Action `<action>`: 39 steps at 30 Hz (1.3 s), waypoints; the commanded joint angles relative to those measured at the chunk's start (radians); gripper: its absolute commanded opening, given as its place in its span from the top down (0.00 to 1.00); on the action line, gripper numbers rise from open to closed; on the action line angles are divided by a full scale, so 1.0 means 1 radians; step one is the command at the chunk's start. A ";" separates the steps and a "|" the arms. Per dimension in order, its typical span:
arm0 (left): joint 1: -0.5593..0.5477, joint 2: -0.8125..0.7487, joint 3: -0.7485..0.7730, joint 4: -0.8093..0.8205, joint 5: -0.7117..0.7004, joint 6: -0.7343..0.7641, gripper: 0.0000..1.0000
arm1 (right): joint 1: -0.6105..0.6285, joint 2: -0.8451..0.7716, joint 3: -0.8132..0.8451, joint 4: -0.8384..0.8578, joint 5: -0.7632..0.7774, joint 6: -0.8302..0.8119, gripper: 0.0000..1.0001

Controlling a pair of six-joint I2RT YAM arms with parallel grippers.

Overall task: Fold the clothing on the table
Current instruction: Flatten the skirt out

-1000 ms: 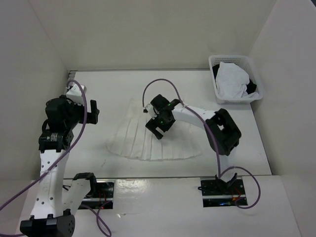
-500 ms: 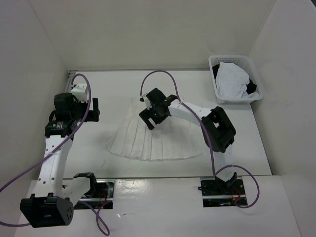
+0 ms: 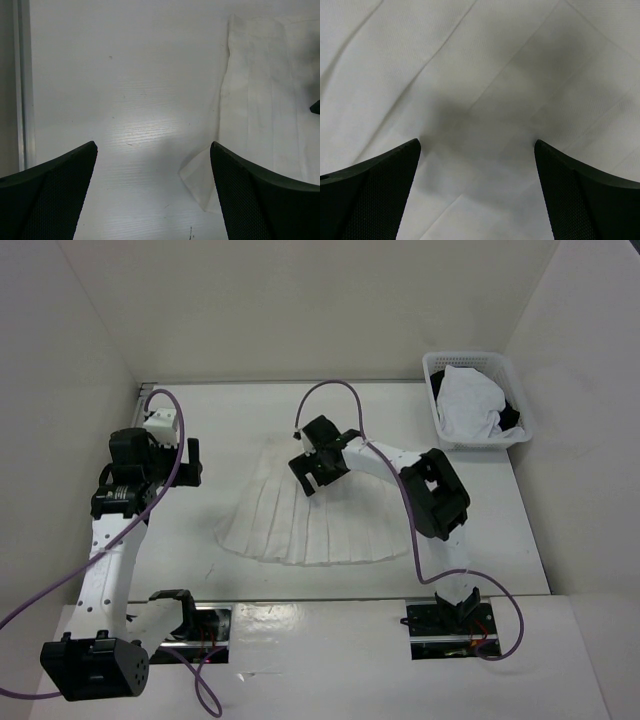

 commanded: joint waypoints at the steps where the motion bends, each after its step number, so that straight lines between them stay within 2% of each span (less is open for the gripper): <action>1: 0.005 0.008 0.009 0.024 -0.017 -0.020 0.01 | 0.002 -0.001 0.050 -0.013 -0.025 -0.033 0.01; 20: 0.005 0.026 0.009 0.024 -0.017 -0.020 0.01 | 0.002 0.084 0.104 -0.177 -0.048 -0.121 0.01; 26: 0.005 0.026 0.009 0.024 -0.026 -0.020 0.01 | 0.002 0.107 0.113 -0.244 -0.118 -0.185 0.01; 39: 0.005 0.036 0.009 0.024 -0.026 -0.020 0.01 | 0.094 0.122 0.102 -0.333 -0.094 -0.257 0.01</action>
